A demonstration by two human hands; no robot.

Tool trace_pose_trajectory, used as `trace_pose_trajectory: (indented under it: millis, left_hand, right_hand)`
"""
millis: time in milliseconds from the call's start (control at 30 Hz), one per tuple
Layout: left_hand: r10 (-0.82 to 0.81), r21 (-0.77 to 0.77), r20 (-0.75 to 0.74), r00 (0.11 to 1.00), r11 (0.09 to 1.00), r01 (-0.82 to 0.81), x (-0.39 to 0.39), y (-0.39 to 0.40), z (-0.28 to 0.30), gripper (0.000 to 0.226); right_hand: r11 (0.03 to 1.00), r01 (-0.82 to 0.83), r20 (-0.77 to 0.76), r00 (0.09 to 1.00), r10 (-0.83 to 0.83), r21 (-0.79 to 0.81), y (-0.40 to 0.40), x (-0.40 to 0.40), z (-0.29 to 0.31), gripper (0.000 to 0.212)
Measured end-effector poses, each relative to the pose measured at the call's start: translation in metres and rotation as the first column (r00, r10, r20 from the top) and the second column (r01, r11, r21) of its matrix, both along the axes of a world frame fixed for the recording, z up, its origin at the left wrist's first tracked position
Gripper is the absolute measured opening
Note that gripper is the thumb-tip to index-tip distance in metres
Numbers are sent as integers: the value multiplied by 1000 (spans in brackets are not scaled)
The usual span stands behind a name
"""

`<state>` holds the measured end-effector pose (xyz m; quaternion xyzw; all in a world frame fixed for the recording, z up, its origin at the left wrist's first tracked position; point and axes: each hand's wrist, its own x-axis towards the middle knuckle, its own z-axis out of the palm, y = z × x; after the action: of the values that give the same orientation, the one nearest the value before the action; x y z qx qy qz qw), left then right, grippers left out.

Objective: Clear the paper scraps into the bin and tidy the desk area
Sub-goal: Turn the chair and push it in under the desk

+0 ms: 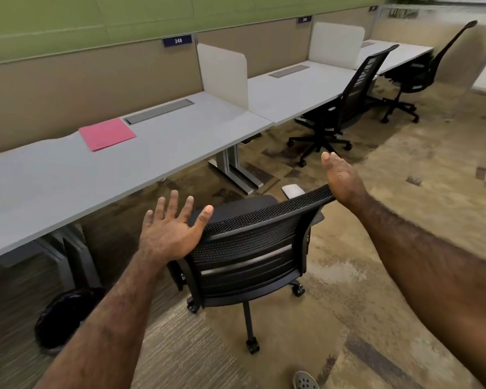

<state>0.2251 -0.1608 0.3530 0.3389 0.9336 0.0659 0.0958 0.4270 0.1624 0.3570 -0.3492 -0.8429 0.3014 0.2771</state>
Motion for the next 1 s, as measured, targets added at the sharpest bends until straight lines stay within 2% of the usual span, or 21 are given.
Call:
trace_pose_trajectory:
  millis: [100, 267, 400, 500, 633, 767, 900, 1000]
  left_hand:
    - [8, -5, 6, 1000, 1000, -8, -11, 2, 1, 104]
    - [19, -5, 11, 1000, 1000, -19, -22, 2, 1, 107]
    - [44, 7, 13, 999, 999, -44, -37, -1, 2, 107]
    - [60, 23, -11, 998, 998, -60, -54, -2, 0, 104]
    - [74, 59, -53, 996, 996, -71, -84, -4, -1, 101]
    - [108, 63, -71, 992, 993, -103, -117, -8, -5, 101]
    - [137, 67, -118, 984, 989, -129, -147, -14, -10, 99]
    - [146, 77, -169, 975, 988, -135, -175, -15, -9, 99]
  right_hand:
    - [998, -19, 74, 997, 14, 57, 6, -16, 0, 73]
    - [999, -14, 191, 982, 7, 32, 16, -43, 0, 105]
    - [996, -47, 272, 962, 24, 80, 21, -73, 1, 118]
    - [993, -49, 348, 937, 11, 103, 25, -95, -2, 110]
    - [974, -61, 437, 898, -42, 219, 21, -124, -3, 98]
    - [945, -143, 489, 872, -21, 296, 18, -160, -1, 92]
    - [939, -204, 515, 857, 34, 278, 16, -199, 0, 86]
    - [937, -228, 523, 850, 60, 263, 18, -230, -1, 89]
